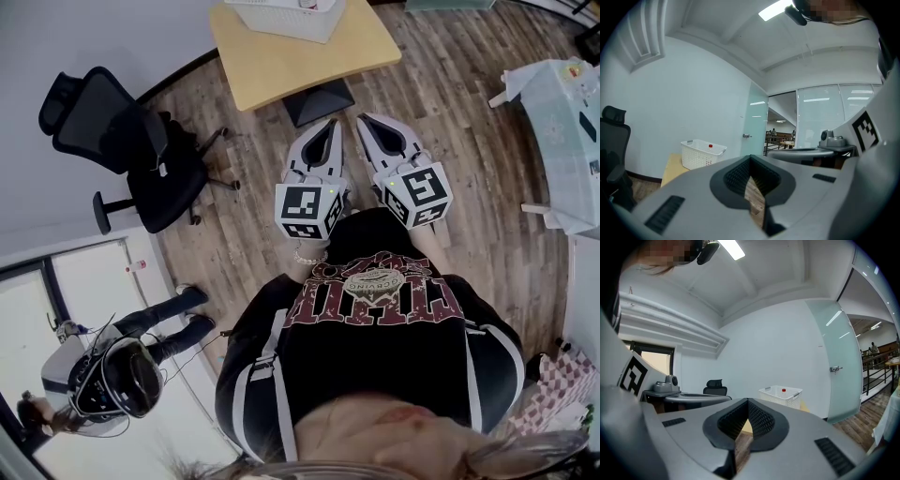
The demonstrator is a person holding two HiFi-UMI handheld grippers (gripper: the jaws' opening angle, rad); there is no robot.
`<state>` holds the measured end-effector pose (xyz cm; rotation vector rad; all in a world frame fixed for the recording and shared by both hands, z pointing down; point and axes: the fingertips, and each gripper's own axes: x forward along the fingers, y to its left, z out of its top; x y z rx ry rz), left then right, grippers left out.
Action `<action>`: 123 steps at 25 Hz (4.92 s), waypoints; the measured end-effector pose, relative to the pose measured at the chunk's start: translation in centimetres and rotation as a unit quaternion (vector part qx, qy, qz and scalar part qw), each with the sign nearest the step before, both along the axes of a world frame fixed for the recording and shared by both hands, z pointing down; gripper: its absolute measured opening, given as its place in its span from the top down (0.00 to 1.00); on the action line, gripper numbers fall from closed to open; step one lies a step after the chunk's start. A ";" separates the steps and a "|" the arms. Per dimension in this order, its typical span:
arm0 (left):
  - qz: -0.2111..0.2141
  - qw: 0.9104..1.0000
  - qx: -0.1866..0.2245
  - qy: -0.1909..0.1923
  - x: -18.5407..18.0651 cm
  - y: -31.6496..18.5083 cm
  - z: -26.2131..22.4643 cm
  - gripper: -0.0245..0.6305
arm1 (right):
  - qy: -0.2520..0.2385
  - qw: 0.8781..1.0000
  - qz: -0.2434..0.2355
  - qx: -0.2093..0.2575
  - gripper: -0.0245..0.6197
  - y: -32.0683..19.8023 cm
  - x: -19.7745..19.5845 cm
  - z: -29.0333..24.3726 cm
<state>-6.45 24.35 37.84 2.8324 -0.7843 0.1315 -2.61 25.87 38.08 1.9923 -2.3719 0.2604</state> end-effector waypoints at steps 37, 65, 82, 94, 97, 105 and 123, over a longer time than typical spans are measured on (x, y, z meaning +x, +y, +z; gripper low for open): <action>0.077 0.997 -0.001 -0.001 6.4 -15.3 0.4 0.89 | 0.003 0.997 0.075 0.002 0.94 -15.1 5.7 0.1; 0.062 0.998 -0.012 -0.005 4.6 -16.5 1.2 0.89 | -0.003 0.997 0.074 -0.011 0.94 -16.3 4.7 1.2; 0.013 1.000 -0.015 -0.011 10.1 -22.7 1.0 0.89 | -0.009 1.000 0.021 -0.012 0.94 -22.9 10.0 0.9; -0.015 1.000 -0.010 -0.012 13.7 -25.9 0.3 0.89 | -0.007 1.000 -0.014 -0.012 0.94 -26.4 13.4 0.3; -0.024 1.000 -0.007 -0.013 14.5 -26.3 0.3 0.89 | -0.005 1.000 -0.026 -0.010 0.94 -26.9 14.1 0.3; -0.048 0.999 -0.007 -0.012 16.4 -26.6 0.7 0.89 | -0.003 0.998 -0.056 -0.010 0.94 -27.8 15.8 0.6; -0.064 0.998 -0.019 -0.014 17.6 -28.1 1.7 0.89 | -0.003 0.998 -0.065 -0.022 0.94 -29.1 17.4 1.5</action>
